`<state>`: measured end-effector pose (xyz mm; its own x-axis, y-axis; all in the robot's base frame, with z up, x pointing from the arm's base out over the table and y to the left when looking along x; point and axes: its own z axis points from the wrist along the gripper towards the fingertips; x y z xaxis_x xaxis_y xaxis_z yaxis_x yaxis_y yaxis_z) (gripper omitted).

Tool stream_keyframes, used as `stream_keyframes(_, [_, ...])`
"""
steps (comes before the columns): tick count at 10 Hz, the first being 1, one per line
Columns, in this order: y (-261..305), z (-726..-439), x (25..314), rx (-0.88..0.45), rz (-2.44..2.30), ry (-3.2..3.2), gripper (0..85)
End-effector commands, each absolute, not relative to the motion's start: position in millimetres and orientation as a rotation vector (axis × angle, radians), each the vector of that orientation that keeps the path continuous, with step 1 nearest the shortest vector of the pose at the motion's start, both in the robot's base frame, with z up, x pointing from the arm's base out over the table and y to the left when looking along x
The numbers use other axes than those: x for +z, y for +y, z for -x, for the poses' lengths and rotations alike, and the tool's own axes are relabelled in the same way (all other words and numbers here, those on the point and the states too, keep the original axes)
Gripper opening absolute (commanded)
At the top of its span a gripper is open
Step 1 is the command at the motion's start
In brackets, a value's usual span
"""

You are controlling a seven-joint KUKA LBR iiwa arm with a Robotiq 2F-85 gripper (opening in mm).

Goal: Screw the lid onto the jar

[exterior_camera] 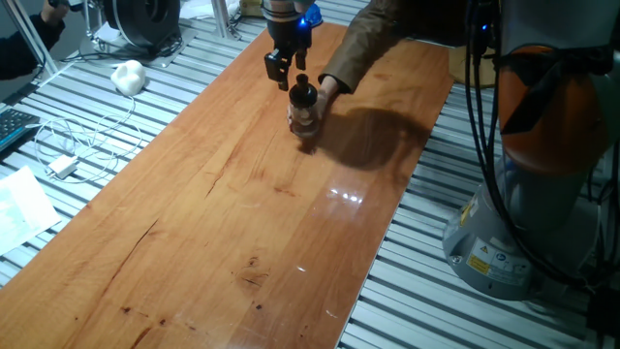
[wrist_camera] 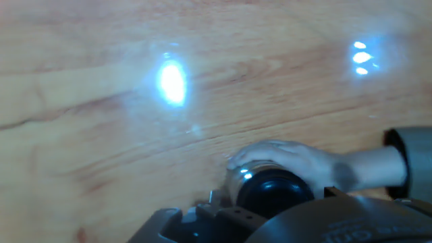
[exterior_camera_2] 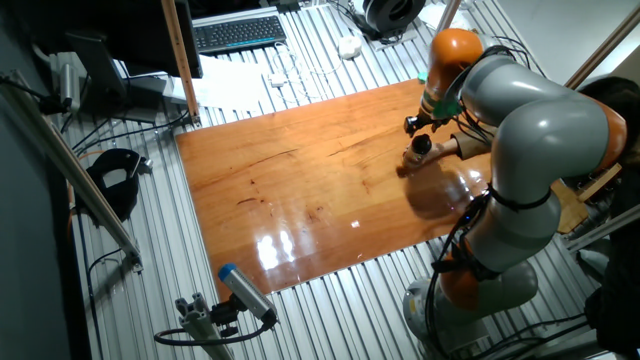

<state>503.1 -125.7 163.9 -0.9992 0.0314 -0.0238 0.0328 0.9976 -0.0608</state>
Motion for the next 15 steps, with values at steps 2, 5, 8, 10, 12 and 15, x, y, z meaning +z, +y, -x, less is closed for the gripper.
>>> stream_keyframes(2, [-125.0, -501.7, 163.0, -0.090, 0.692, 3.028, 68.0])
stream_keyframes(5, [-128.5, -494.8, 168.4, -0.099, 0.694, 3.038, 68.0])
stream_keyframes(8, [-140.7, -485.9, 169.4, -0.116, 0.692, 3.021, 68.0])
stream_keyframes(10, [-147.6, -486.7, 167.8, -0.118, 0.692, 3.024, 68.0])
stream_keyframes(12, [-145.4, -486.3, 165.8, -0.125, 0.692, 3.024, 68.0])
stream_keyframes(15, [-143.7, -485.4, 163.8, -0.119, 0.696, 3.044, 34.0])
